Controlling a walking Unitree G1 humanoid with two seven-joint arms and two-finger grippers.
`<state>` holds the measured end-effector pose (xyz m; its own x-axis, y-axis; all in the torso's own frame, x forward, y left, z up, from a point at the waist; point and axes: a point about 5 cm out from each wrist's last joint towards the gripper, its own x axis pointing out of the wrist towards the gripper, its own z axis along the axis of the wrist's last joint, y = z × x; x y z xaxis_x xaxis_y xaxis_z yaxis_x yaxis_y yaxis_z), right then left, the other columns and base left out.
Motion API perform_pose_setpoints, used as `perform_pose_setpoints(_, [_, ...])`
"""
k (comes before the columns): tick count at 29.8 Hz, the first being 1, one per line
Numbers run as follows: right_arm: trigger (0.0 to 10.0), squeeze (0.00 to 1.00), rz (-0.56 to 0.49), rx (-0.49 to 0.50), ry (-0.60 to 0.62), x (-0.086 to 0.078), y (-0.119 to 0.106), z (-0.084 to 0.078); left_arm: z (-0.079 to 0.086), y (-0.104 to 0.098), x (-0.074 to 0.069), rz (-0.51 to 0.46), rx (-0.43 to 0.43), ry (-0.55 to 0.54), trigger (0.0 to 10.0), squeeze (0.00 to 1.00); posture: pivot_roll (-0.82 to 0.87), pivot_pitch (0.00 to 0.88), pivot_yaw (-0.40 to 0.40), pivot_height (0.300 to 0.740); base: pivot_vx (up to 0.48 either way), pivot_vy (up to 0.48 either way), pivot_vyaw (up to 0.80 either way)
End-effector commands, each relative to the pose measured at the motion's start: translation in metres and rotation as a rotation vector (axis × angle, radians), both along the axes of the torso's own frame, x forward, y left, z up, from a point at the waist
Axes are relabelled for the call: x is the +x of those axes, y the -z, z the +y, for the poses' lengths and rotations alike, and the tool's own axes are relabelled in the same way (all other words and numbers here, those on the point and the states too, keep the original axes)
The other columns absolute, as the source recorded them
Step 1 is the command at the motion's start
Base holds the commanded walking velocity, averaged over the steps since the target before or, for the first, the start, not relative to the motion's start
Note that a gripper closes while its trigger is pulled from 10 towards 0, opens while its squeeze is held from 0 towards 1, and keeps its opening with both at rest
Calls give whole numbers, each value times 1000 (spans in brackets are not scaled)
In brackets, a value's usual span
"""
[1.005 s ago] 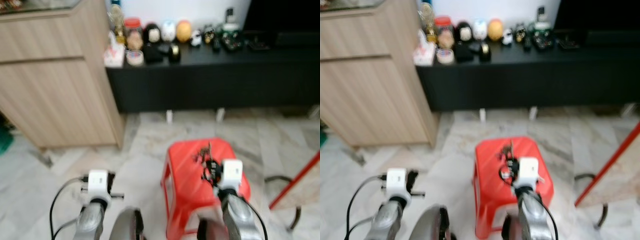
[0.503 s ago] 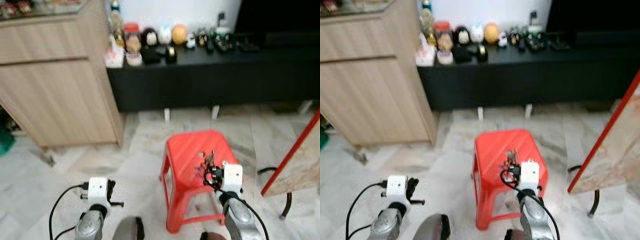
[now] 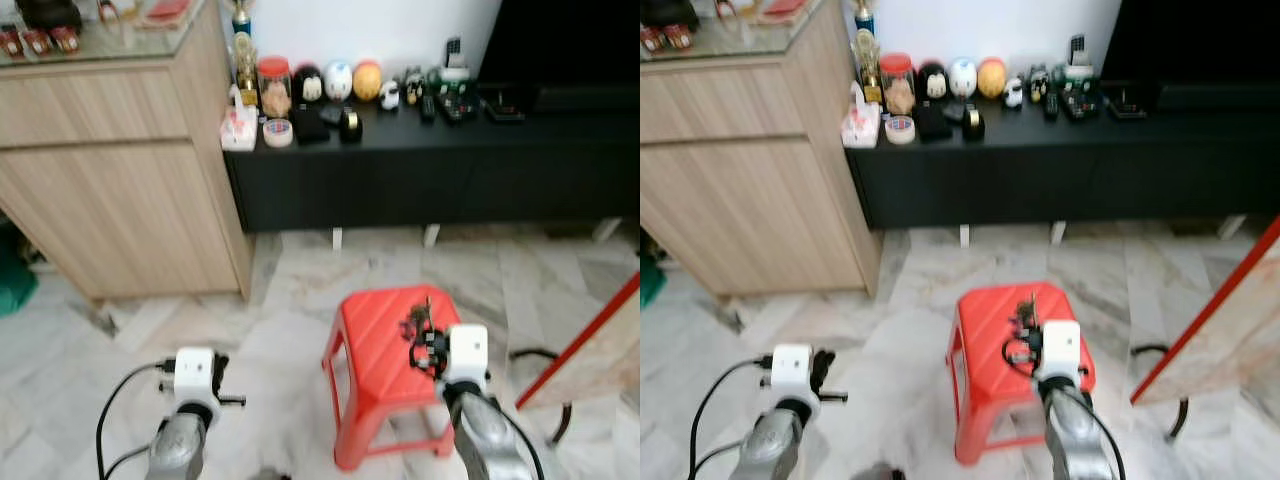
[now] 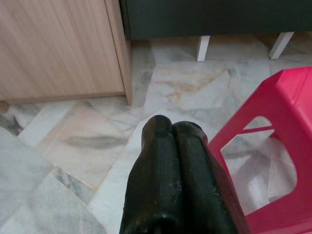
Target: Hang keys on a hook
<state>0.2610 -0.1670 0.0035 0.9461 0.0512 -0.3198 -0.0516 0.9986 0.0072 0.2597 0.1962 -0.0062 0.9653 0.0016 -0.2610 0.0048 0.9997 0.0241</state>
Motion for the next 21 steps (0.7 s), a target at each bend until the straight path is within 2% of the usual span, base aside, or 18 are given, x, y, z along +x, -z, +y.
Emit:
perform_pose_setpoints(1, [10000,0,46,-41,-21,-8,5,-5,0,5,-5,25,7,2,10000,0,1,35,-20,740,0,0,0])
perform_pose_setpoints(2, [10000,0,54,-47,-25,-9,6,-5,0,5,-5,25,7,2,10000,0,1,35,-20,740,0,0,0])
perform_pose_setpoints(4, [10000,0,98,-129,-102,-17,10,-7,1,5,-5,29,8,-1,10000,0,-10,38,-23,740,0,0,0])
perform_pose_setpoints(7, [10000,0,227,-215,-210,-32,20,-11,2,6,-5,34,9,-3,10000,0,-14,39,-23,740,0,0,0])
perform_pose_setpoints(8, [10000,0,277,-226,-239,-37,24,-13,2,6,-5,36,9,-3,10000,0,-19,39,-24,740,0,0,0])
perform_pose_setpoints(9, [10000,0,277,-226,-239,-37,24,-13,2,6,-5,36,9,-3,10000,0,-19,39,-24,740,0,0,0])
perform_pose_setpoints(12, [10000,0,446,-246,-407,-54,40,-11,0,7,-6,42,6,-3,10000,0,-25,38,-22,740,0,0,0])
perform_pose_setpoints(15, [10000,0,494,-278,-469,-59,46,-10,0,7,-6,44,5,-2,10000,0,-24,37,-23,740,0,0,0])
perform_pose_setpoints(16, [10000,0,582,-409,-591,-67,58,-12,0,7,-6,45,4,-2,10000,0,-19,36,-23,740,0,0,0])
perform_pose_setpoints(17, [10000,0,630,-484,-647,-72,64,-14,0,8,-6,47,4,-3,10000,0,-19,36,-23,740,0,0,0])
perform_pose_setpoints(18, [10000,0,664,-504,-662,-75,69,-15,1,8,-6,50,6,-3,10000,0,-19,36,-23,740,0,0,0])
perform_pose_setpoints(19, [10000,0,685,-508,-665,-77,71,-16,1,8,-6,53,7,-3,10000,0,-20,36,-23,740,0,0,0])
perform_pose_setpoints(21, [10000,0,735,-330,-535,-82,79,-9,2,9,-7,57,10,-4,10000,0,-22,37,-25,740,0,0,0])
